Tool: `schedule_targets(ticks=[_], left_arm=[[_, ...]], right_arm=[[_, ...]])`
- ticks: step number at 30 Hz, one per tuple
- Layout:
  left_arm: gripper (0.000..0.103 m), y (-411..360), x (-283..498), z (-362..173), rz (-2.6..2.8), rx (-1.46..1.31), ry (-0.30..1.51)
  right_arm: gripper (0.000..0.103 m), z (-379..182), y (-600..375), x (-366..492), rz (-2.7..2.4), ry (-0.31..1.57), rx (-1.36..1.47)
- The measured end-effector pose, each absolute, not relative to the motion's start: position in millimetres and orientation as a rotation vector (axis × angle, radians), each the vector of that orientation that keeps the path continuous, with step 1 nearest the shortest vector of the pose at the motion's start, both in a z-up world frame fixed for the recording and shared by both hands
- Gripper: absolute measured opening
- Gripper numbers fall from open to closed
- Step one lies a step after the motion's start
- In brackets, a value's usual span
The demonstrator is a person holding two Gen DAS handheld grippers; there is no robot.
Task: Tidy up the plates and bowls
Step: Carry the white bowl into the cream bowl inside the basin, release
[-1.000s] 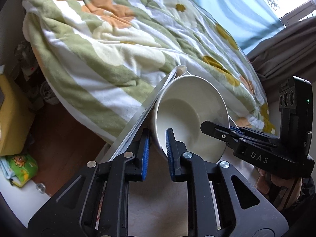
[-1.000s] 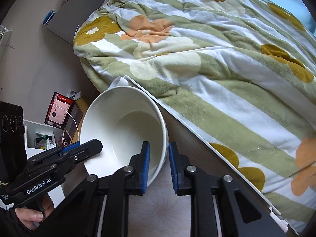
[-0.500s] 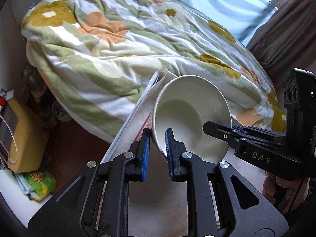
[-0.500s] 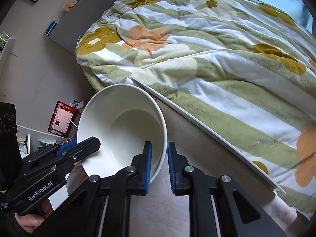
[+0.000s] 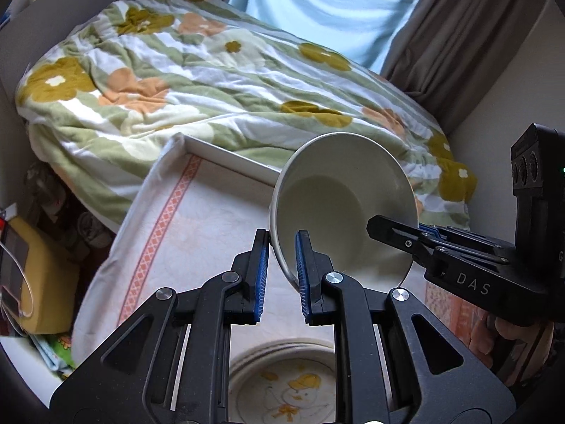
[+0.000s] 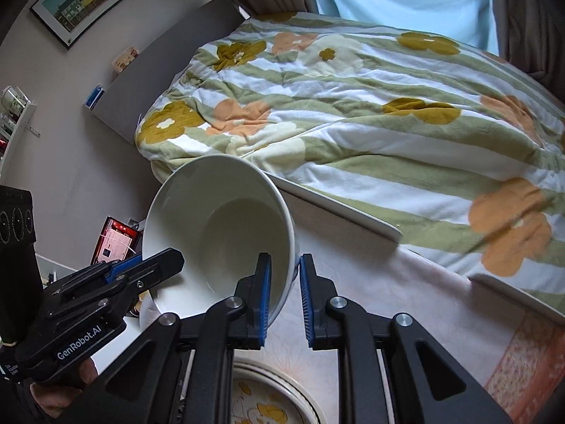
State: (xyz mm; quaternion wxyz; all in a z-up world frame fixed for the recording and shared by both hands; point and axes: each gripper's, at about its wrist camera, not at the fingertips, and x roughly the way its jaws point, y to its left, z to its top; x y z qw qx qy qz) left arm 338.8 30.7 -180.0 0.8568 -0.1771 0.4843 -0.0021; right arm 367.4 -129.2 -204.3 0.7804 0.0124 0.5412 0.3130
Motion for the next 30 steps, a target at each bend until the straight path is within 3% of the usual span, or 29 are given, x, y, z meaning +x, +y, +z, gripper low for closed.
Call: schedule_targets(ticks=[11,21,30], left_arm=[[0.013,-127,273,-140,-0.249,-0.252,1.021],[0.013,-237,225,-158,-0.389,-0.132,1.092],[0.013,-265,208,-190,-0.437,-0.024,1.183]], right_arm=[[0.015,-154,-296,269,0.437,1.067,0.146],[0.015,-166,-396,200,0.276,1.086,0.244],[0.015,-197,-422,170,0.203,1.131,0.313]])
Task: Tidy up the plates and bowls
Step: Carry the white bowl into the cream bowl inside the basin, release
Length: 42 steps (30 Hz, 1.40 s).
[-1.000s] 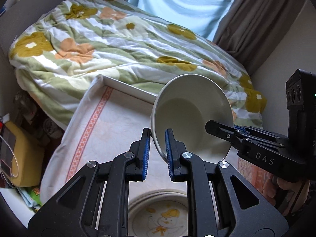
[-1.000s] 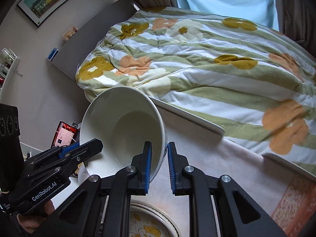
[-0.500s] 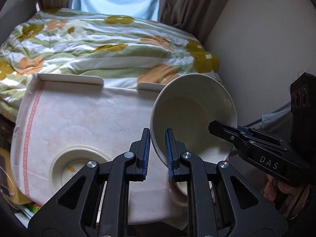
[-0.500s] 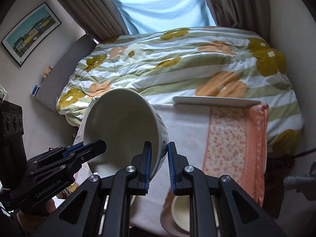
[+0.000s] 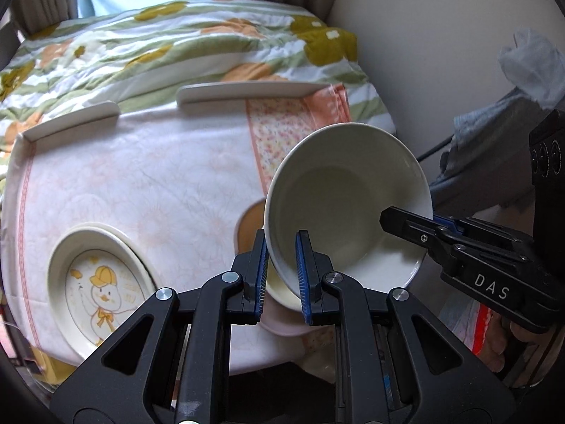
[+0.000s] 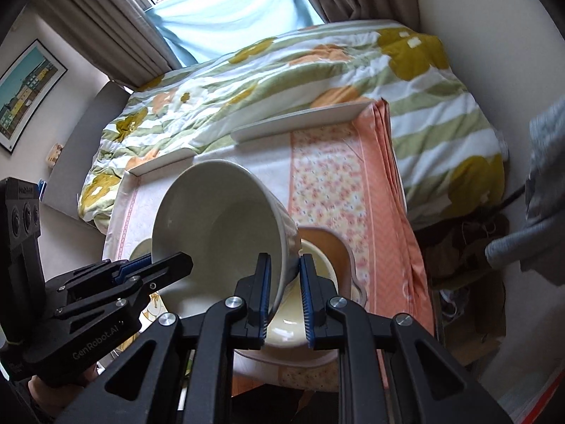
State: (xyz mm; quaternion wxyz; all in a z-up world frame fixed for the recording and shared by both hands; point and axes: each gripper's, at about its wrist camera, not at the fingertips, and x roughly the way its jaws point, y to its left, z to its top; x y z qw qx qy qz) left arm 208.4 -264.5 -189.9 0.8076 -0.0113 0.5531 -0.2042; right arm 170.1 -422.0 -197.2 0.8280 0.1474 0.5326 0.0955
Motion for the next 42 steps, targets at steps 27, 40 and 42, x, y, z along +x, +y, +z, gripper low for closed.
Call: schedule_targets(ticks=[27,40,42], left_arm=[[0.013,-292,215,-261,-0.426,0.205,1.316],[0.013,-290,219,-262,-0.411,0.214,1.313],[0.013,-290,218,-262,-0.414,0.211,1.312]], right_arm=[[0.015,-263,-418,149,0.077,1.247,0.3],[0.015,-261,-411,153,0.06,1.253,0.22],[0.015,-262,-409,152,0.059,1.248,0.211]])
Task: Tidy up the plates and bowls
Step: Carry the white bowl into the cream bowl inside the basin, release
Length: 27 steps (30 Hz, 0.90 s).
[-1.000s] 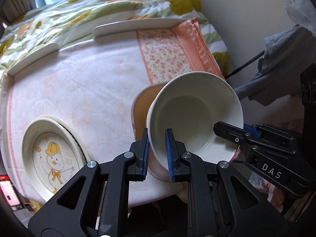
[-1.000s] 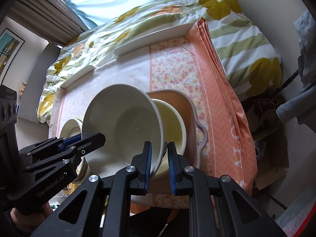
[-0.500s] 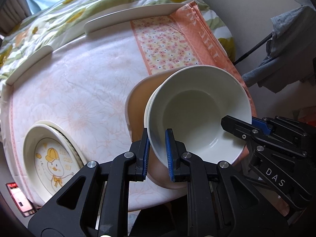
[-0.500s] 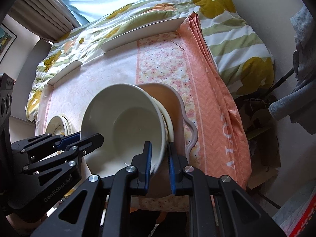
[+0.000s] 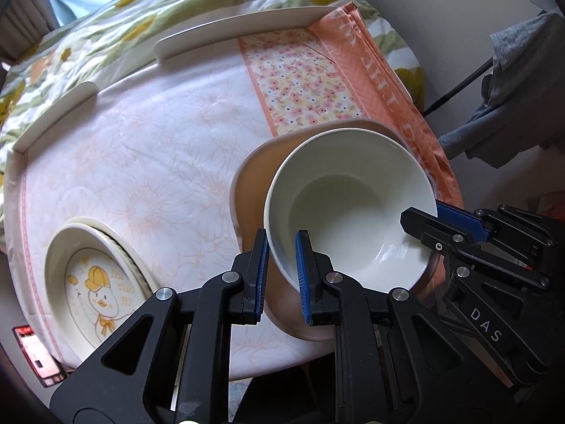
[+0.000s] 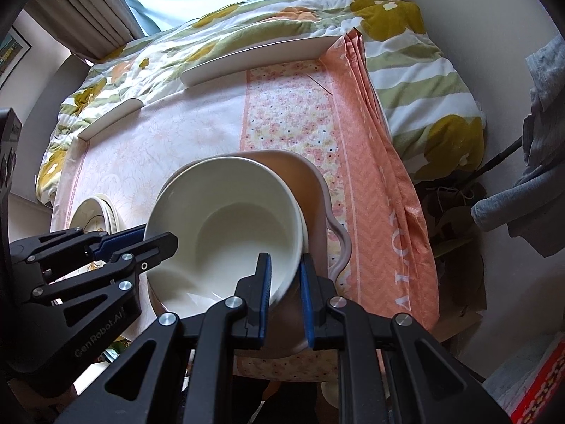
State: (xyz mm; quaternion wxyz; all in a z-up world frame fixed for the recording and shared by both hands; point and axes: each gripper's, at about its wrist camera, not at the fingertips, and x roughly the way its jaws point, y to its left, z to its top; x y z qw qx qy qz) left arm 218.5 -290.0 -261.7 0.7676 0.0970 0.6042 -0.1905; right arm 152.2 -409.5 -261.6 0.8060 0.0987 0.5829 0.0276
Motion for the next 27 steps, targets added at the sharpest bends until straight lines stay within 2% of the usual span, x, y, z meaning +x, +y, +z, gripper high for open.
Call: schedule_targets(ticks=[16,25,26,27], left_arm=[[0.013,-284,211,-249,-0.404,0.167,1.251],[0.013,-273,200,-218,-0.393,0.135,1.17],[0.014,-271,198,-213,-0.393,0.128,1.157],[0.019,-269,196,-208,-0.391,0.124,1.144]], right_arm=[[0.015,-257,-409,145,0.074,1.224,0.201],[0.015,-241,-413,140,0.071,1.18,0.188],[0.015,-236,-414,138,0.076,1.17,0.186],[0.015,-232,-415,137,0.079,1.157,0.183]])
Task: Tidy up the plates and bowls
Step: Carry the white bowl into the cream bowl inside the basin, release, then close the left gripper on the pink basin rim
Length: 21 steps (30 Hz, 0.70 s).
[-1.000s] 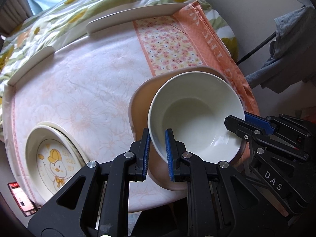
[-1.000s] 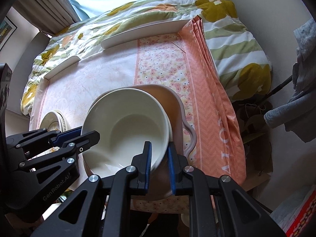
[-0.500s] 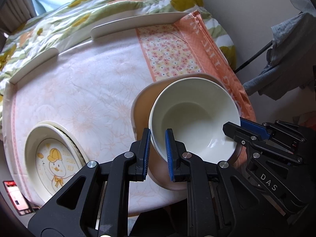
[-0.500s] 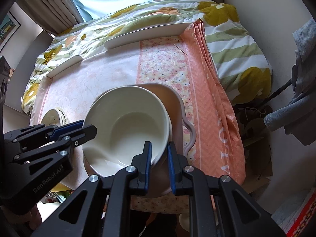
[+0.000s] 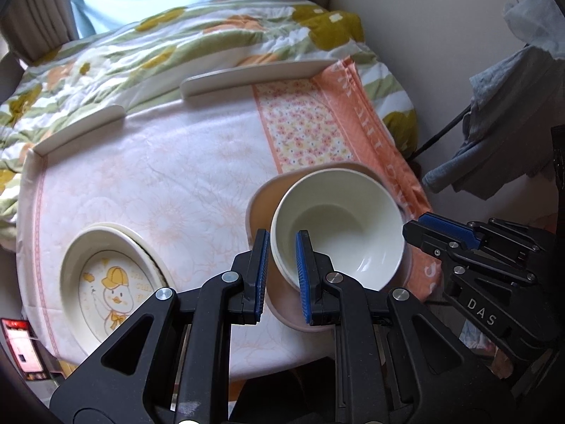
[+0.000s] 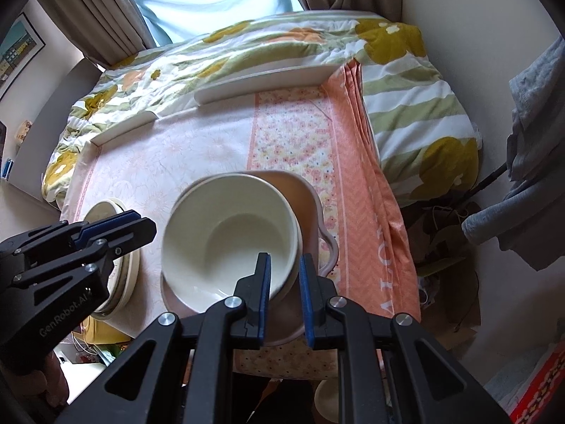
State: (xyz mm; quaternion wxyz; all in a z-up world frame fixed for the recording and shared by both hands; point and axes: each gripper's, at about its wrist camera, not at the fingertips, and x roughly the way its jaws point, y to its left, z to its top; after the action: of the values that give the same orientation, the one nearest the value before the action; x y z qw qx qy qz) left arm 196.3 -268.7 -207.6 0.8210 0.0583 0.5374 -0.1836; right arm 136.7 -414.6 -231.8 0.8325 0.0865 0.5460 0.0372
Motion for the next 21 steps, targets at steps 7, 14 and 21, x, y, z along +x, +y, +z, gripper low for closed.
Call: schedule_targets(ticks=[7,14,21], left_arm=[[0.095,-247,183,-156,-0.377,0.091,0.987],[0.102,-227,162,-157,-0.329,0.206,0.937],[0.102,-228,171,-240,-0.357,0.209,1.202]], right_arm=[[0.1,-184,-425,118,0.115,1.011,0.155],[0.102,-169,-438,101,0.144,0.97,0.107],[0.102,-232,-447,114,0.069,1.185,0.071]])
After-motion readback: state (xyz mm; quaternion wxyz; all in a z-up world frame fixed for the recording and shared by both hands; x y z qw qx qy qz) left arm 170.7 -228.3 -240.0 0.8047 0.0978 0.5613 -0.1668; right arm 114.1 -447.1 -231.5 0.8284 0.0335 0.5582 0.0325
